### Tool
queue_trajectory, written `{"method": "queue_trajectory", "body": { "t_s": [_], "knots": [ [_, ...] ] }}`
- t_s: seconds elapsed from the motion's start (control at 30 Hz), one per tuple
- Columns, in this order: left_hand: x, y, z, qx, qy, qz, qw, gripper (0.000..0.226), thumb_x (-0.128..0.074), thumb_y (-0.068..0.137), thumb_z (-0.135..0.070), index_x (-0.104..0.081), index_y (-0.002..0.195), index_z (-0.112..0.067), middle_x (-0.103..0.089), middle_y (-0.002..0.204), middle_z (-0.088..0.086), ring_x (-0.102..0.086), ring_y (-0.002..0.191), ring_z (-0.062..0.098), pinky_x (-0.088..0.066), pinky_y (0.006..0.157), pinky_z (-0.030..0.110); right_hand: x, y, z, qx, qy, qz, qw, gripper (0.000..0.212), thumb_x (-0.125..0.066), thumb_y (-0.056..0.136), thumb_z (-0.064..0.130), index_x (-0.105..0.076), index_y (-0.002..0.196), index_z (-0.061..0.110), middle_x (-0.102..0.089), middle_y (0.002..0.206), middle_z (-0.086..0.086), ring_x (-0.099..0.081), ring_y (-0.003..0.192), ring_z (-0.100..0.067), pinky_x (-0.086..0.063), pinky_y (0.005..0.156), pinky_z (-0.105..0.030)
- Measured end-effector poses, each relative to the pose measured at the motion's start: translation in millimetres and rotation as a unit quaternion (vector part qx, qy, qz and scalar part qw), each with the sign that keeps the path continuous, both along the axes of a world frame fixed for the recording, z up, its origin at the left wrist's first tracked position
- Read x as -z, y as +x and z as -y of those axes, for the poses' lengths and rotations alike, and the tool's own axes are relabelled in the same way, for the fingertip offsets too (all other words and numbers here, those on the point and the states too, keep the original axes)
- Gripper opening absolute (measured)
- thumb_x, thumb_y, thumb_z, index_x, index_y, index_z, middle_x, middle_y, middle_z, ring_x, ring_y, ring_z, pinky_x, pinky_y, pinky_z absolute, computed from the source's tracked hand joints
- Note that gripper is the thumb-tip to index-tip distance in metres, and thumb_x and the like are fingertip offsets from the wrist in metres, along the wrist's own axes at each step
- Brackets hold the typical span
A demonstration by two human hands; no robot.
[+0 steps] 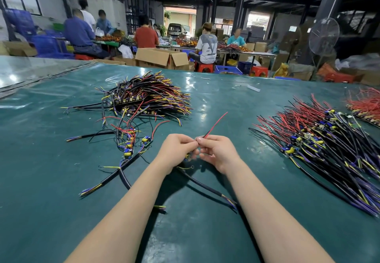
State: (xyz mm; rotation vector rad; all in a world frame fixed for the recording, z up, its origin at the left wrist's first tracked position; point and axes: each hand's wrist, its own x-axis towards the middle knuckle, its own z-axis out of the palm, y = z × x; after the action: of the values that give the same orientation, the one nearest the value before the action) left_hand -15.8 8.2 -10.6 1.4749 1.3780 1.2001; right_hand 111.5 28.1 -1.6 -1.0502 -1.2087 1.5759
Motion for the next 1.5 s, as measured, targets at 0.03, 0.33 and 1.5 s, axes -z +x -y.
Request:
{"method": "queue_trajectory", "body": {
  "t_s": [0.03, 0.33, 1.5],
  "knots": [
    [-0.5, -0.2, 0.3, 0.001, -0.003, 0.0, 1.0, 0.019, -0.058, 0.084, -0.003, -0.069, 0.069, -0.007, -0.061, 0.051, -0.001, -0.051, 0.049, 0.009, -0.04, 0.052, 0.017, 1.0, -2.4, 0.4, 0.011, 0.008, 0.001, 1.0, 0.017, -0.054, 0.088, 0.0, -0.06, 0.074, 0.006, -0.057, 0.042, 0.004, -0.052, 0.037, -0.002, -0.046, 0.043, -0.013],
    [-10.2, -17.7, 2.3, 0.115, -0.145, 0.055, 0.981, 0.013, -0.058, 0.085, 0.001, -0.065, 0.079, -0.008, -0.07, 0.062, 0.001, -0.063, 0.055, 0.009, -0.045, 0.05, 0.015, 4.2, 9.9, -9.0, 0.111, 0.087, 0.047, 0.989, 0.024, -0.059, 0.085, -0.003, -0.056, 0.062, 0.002, -0.046, 0.057, -0.007, -0.047, 0.034, -0.001, -0.045, 0.038, -0.016],
    [-16.1, -13.8, 9.7, 0.171, -0.14, 0.044, 0.974, 0.013, -0.064, 0.081, 0.0, -0.064, 0.075, -0.011, -0.07, 0.065, 0.0, -0.063, 0.055, 0.007, -0.042, 0.042, 0.013, 0.7, 23.5, -19.3, 0.227, -0.097, -0.253, 0.935, 0.038, -0.047, 0.096, 0.02, -0.055, 0.064, 0.003, -0.044, 0.044, -0.001, -0.031, 0.026, -0.004, -0.031, 0.031, -0.011]
  ]
}}
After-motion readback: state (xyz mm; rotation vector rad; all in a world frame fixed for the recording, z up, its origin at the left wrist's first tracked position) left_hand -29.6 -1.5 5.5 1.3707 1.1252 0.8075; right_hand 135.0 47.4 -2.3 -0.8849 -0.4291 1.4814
